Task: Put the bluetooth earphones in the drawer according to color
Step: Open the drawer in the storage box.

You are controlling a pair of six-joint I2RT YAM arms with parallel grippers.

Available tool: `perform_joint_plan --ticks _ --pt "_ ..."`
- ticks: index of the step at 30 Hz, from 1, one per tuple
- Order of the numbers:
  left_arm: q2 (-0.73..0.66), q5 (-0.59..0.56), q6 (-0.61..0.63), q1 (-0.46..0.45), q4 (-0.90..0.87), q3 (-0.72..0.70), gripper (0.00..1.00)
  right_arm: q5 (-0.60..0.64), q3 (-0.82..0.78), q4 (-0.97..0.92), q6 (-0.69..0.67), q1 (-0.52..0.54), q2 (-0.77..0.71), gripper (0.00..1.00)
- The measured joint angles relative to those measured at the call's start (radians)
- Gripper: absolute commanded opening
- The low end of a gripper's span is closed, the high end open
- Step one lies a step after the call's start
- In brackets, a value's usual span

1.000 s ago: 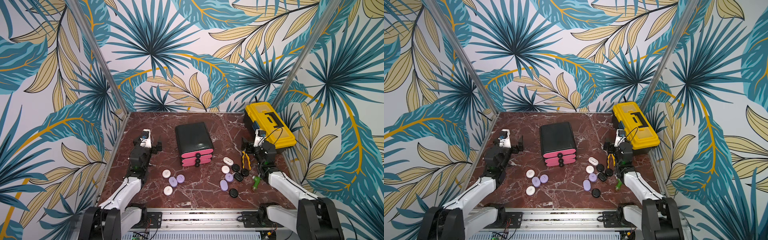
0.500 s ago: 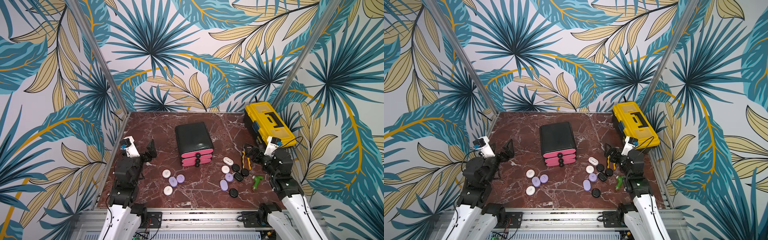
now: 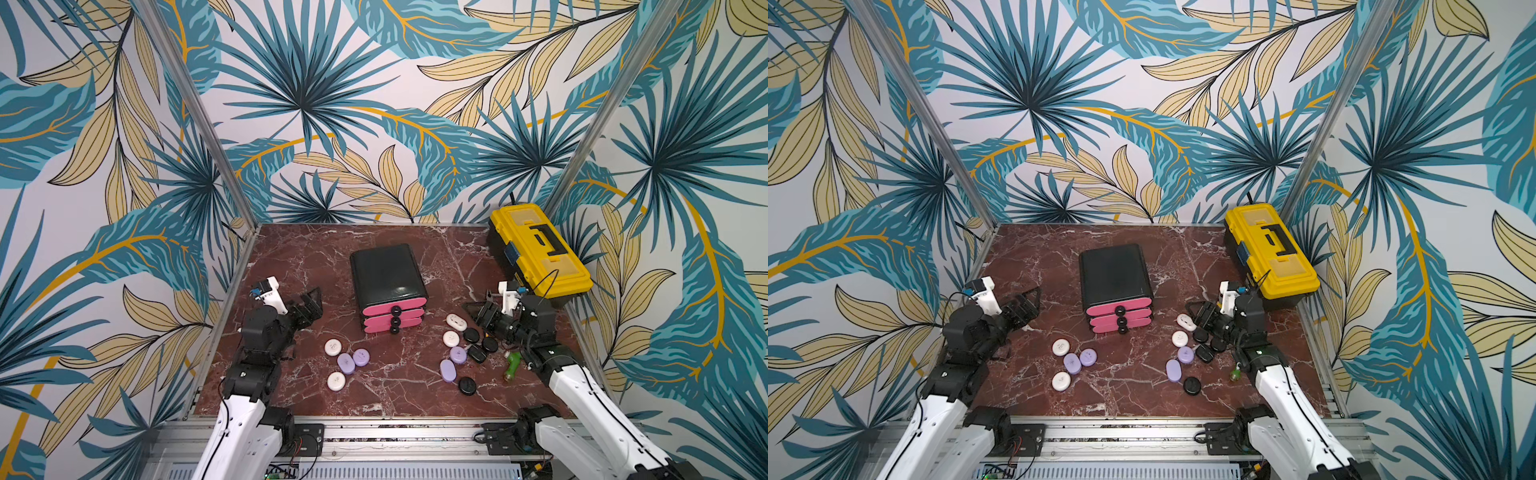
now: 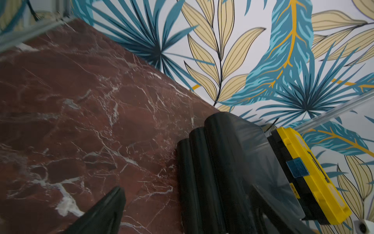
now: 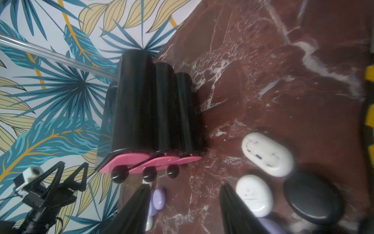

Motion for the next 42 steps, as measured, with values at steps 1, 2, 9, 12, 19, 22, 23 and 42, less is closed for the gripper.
perform_joint_plan --ticks 1,2,9,12,19,22,23,42 --pt "0.032 0.032 -0.007 0.0 0.007 0.003 1.0 0.009 0.002 0.012 0.004 0.034 0.018 0.52" --pt "0.075 0.071 -0.017 -0.003 0.021 0.005 1.0 0.018 0.008 0.025 0.006 0.077 0.045 0.51" --pt "0.256 0.194 -0.06 -0.13 0.091 0.034 1.0 0.093 0.109 0.115 0.008 0.303 0.263 0.46" --pt "0.32 0.197 -0.062 -0.213 0.113 0.084 1.0 0.132 0.17 0.135 0.006 0.37 0.344 0.43" --pt "0.443 0.177 -0.053 -0.305 0.155 0.198 1.0 0.228 0.308 0.114 -0.006 0.424 0.462 0.36" --pt "0.502 0.168 -0.045 -0.312 0.162 0.238 1.0 0.275 0.377 0.071 -0.027 0.424 0.5 0.36" --pt "0.52 0.164 -0.04 -0.314 0.162 0.251 1.0 0.29 0.404 0.055 -0.036 0.424 0.513 0.36" --pt "0.74 0.052 0.108 -0.304 0.033 0.526 1.0 0.279 0.565 -0.045 -0.137 0.423 0.622 0.41"
